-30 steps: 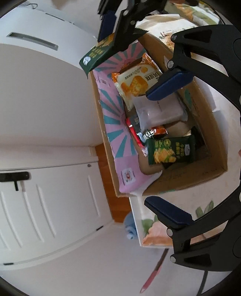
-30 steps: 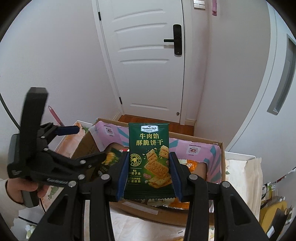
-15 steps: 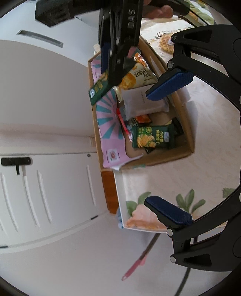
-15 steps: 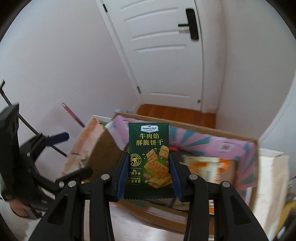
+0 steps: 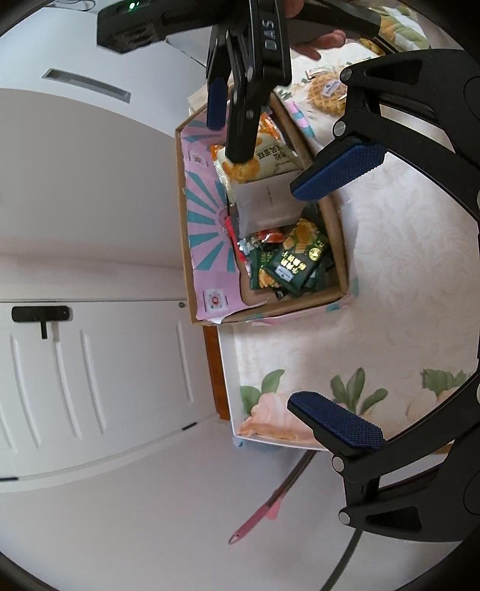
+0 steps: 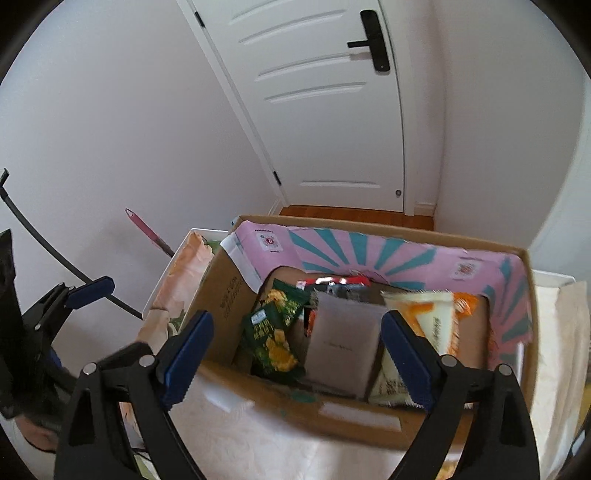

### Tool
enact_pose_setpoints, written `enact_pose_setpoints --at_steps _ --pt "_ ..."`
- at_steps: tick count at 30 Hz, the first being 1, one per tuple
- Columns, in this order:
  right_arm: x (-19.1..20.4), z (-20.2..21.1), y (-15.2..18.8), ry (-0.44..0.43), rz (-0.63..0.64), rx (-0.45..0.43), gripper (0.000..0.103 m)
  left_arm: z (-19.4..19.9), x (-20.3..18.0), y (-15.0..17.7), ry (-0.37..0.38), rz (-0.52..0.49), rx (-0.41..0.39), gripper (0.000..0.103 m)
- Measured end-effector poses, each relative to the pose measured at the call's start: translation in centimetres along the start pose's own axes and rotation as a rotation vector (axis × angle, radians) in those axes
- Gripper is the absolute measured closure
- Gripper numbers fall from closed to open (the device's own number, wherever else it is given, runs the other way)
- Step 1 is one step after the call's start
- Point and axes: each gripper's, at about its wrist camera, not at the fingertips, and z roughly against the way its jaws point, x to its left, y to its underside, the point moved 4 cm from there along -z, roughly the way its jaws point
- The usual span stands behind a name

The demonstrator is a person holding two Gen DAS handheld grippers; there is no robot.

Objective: Organize snacks
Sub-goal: 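Lower the green cracker packet into the box and open right tool, then withdraw both tools toward the waffle bag and small white-red packet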

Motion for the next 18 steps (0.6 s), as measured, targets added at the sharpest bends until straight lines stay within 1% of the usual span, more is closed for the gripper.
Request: enact_pose_setpoints --at_steps 4,8,12,13,14,15,18 --pt "-0.4 2.6 1.3 0.041 -0.017 -0.035 0.013 1.4 -0.6 0.6 0.017 -0.015 -0.014 0.0" --pt "-1.0 5.9 2.6 0.105 -0.044 -0.093 0.013 2.8 -1.6 1.3 0.043 -0.038 -0.02 0.0" --pt "-2.2 9.9 4.0 0.159 -0.103 -0.158 0.013 4.4 -2.9 2.1 0.076 -0.06 -0.038 0.0" --pt "-2.4 10.8 4.4 0.176 -0.114 -0.173 0.012 4.7 -3.2 2.3 0.081 -0.063 -0.042 0.0" --pt "-2.8 11.8 4.9 0.201 -0.123 -0.188 0.005 5.0 -3.6 2.5 0.089 -0.067 -0.048 0.0" --pt "-3.2 12.8 5.3 0.226 -0.132 -0.202 0.001 5.2 -4.0 2.6 0.097 -0.071 -0.051 0.0" --pt "-4.1 15.2 6.7 0.282 -0.149 -0.234 0.001 5.7 -5.5 3.1 0.122 -0.084 -0.054 0.0"
